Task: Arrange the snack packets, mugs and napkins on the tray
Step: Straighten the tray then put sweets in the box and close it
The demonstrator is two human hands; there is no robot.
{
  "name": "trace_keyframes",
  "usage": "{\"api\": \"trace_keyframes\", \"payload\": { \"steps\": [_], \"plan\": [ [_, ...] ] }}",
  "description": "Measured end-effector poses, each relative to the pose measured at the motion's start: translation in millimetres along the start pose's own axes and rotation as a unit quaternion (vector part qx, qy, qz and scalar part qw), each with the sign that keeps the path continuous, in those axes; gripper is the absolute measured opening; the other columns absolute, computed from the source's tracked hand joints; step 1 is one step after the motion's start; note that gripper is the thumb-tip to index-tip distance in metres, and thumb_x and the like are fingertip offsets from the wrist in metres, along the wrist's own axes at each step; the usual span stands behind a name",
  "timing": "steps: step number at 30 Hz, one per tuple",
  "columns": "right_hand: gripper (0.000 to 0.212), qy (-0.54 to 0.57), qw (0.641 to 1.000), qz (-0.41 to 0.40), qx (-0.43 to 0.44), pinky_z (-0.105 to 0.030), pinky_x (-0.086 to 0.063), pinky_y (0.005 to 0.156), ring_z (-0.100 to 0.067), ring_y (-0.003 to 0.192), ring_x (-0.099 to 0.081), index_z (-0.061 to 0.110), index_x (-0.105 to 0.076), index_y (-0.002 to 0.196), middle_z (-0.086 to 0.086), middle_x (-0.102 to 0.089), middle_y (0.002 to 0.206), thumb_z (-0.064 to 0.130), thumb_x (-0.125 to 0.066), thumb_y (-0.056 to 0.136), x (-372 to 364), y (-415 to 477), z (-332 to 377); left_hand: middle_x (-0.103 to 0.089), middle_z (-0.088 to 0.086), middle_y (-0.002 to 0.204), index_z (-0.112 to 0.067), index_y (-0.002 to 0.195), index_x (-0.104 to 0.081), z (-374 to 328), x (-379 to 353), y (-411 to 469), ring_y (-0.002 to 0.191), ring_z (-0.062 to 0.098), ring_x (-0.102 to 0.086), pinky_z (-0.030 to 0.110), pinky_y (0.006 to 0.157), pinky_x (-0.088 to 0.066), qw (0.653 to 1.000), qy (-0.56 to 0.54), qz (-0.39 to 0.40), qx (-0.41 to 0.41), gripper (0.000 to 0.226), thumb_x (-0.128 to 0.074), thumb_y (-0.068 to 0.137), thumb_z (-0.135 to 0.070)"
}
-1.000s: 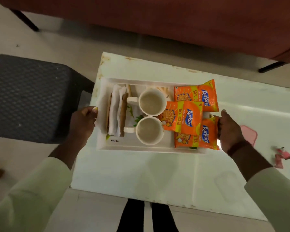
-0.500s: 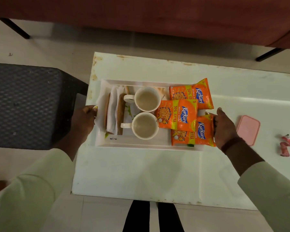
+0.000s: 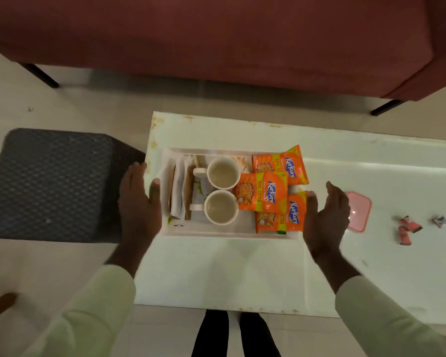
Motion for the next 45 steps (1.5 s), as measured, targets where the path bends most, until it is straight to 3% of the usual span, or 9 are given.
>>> {"api": "trace_keyframes", "payload": {
  "steps": [3,8,11,16,23,33,45],
  "plan": [
    [0.065,-0.05,0.991,0.032,0.12,-0.047,-0.024,0.116,-0.032,0.145,-0.029,0.007,-0.034,0.148,-0.017,-0.036,0.155,0.043,-0.046,0.096,25.2,-40.5,41.6,-0.025,0.011,0.161,-0.013,0.151,-0.03,-51.0,18.5,-45.6,0.151,0.027,-0.015,0.045,0.12,-0.017,0.991,0.061,0.034,-0.118,0.055,-0.034,0.103,-0.041],
    [0.081,-0.098,0.966,0.124,0.203,-0.048,-0.021,0.12,-0.026,0.153,-0.007,0.012,-0.016,0.156,-0.009,-0.013,0.165,0.049,-0.051,0.094,75.9,-96.2,82.9,0.003,0.004,0.166,-0.018,0.157,-0.005,-102.7,48.2,-114.8,0.152,0.022,0.005,0.046,0.121,-0.011,0.978,0.086,0.125,-0.145,0.07,-0.034,0.1,-0.049],
    [0.084,-0.125,0.953,0.16,0.224,-0.049,-0.018,0.121,-0.023,0.153,0.001,0.014,-0.01,0.157,-0.005,-0.005,0.166,0.054,-0.049,0.093,107.7,-123.9,97.6,0.004,0.004,0.166,-0.018,0.157,-0.001,-129.0,70.3,-146.1,0.152,0.023,0.005,0.045,0.122,-0.009,0.966,0.108,0.158,-0.172,0.073,-0.031,0.1,-0.053],
    [0.086,-0.132,0.954,0.168,0.209,-0.047,-0.012,0.121,-0.022,0.153,0.004,0.018,-0.005,0.157,-0.003,0.0,0.167,0.058,-0.045,0.093,153.0,-156.7,101.3,0.001,0.011,0.165,-0.01,0.156,-0.005,-161.2,92.7,-193.2,0.152,0.026,0.004,0.049,0.122,-0.017,0.94,0.145,0.218,-0.218,0.076,-0.032,0.1,-0.053],
    [0.087,-0.161,0.953,0.174,0.188,-0.053,-0.016,0.121,-0.024,0.153,0.003,0.019,-0.003,0.157,-0.004,0.002,0.166,0.064,-0.039,0.093,176.8,-168.4,81.0,-0.001,0.012,0.164,-0.01,0.156,-0.005,-176.0,97.7,-221.9,0.151,0.028,0.002,0.047,0.123,-0.013,0.917,0.175,0.257,-0.251,0.079,-0.029,0.099,-0.058],
    [0.085,-0.15,0.97,0.129,0.14,-0.044,-0.003,0.121,-0.021,0.153,0.007,0.021,-0.002,0.157,-0.002,0.004,0.166,0.065,-0.036,0.093,209.7,-136.7,65.8,-0.003,0.013,0.164,-0.008,0.155,-0.006,-222.2,75.6,-217.5,0.152,0.029,-0.002,0.045,0.122,-0.014,0.898,0.174,0.238,-0.326,0.079,-0.027,0.098,-0.057],
    [0.089,-0.121,0.976,0.116,0.138,-0.043,-0.007,0.123,-0.021,0.153,0.005,0.018,-0.002,0.157,-0.002,0.002,0.166,0.058,-0.046,0.092,291.6,-63.8,-58.1,0.006,0.01,0.164,-0.009,0.156,-0.003,-325.5,4.2,-256.2,0.152,0.025,0.007,0.043,0.123,-0.01,0.908,0.152,0.249,-0.3,0.083,-0.028,0.095,-0.06]
  ]
}}
Point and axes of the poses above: each hand's wrist, its own y-axis towards the middle knuckle, its own x-axis out of the back of the hand, z = x × y, the point moved 8 cm from there along y, towards the middle knuckle
